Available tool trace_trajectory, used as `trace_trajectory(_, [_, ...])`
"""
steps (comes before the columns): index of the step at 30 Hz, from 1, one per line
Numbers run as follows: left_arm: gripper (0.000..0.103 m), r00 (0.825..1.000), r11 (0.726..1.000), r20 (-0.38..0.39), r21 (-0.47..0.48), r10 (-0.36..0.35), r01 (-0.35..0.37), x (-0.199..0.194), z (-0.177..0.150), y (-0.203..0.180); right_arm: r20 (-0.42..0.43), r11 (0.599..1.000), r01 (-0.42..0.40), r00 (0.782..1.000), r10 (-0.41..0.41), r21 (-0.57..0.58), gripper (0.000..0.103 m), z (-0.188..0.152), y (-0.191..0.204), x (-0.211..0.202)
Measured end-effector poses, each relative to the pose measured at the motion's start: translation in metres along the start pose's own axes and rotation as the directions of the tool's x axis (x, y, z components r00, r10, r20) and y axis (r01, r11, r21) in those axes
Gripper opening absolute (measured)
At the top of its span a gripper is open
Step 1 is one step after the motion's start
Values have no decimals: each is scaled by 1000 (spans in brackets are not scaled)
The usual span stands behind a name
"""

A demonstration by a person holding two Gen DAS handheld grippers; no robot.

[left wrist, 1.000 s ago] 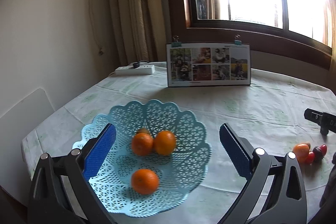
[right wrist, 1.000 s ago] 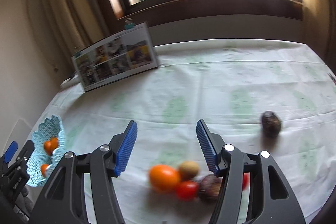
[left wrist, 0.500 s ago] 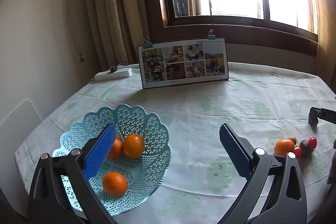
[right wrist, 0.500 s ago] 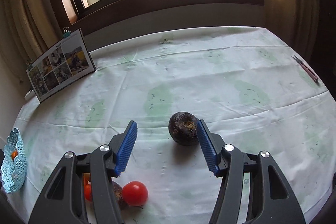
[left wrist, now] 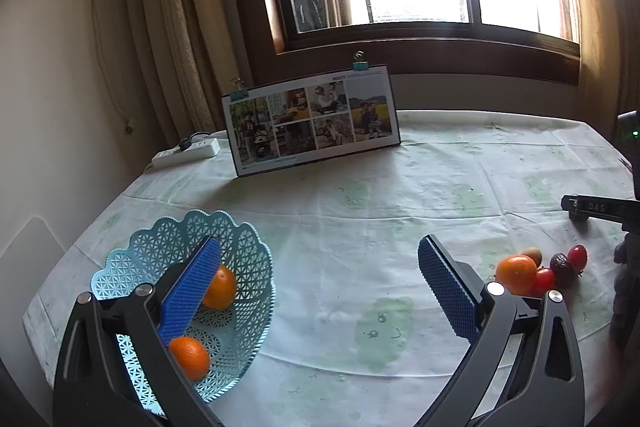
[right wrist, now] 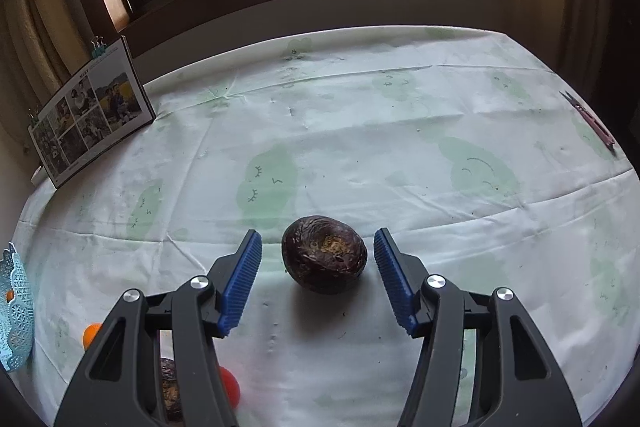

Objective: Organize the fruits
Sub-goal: 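Move the right tool to the dark round fruit and grasp it, then grasp another orange with the left tool while the right tool holds the dark fruit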

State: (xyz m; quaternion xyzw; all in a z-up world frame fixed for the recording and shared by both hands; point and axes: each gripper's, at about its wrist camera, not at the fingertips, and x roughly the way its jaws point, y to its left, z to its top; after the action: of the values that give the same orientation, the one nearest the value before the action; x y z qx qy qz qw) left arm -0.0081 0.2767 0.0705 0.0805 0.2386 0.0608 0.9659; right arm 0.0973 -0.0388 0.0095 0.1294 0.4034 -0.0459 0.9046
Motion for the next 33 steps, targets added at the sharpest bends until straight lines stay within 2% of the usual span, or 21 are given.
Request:
trace_trajectory(2, [100, 999, 1000, -14, -1, -31, 31, 3, 0, -4, -12, 1000, -6, 1000, 6, 1, 56, 1, -1, 3])
trace_trajectory(6, [100, 992, 994, -63, -32, -105, 103, 12, -2, -8, -12, 1000, 9, 1000, -9, -9, 44, 2, -1, 5])
trace_trajectory(12, [100, 990, 992, -67, -10, -127, 126, 13, -5, -19, -8, 1000, -4, 1000, 4, -4, 43, 1, -3, 2])
trace_trajectory(20, [100, 967, 973, -121, 21, -225, 229, 27, -3, -47, 26, 998, -62, 998, 62, 12, 43, 2, -2, -15])
trace_trajectory(22, [100, 959, 966, -133, 43, -249, 256, 30, -3, -57, 27, 997, -70, 997, 70, 13, 43, 1, -2, -16])
trace_trajectory(29, [100, 915, 930, -206, 49, -348, 364, 44, -8, -83, 33, 996, -89, 996, 89, 9, 43, 0, 1, -21])
trace_trajectory(33, [95, 878, 907, -255, 8, -405, 421, 55, -10, -92, 33, 995, -99, 995, 99, 3, 43, -1, 3, -23])
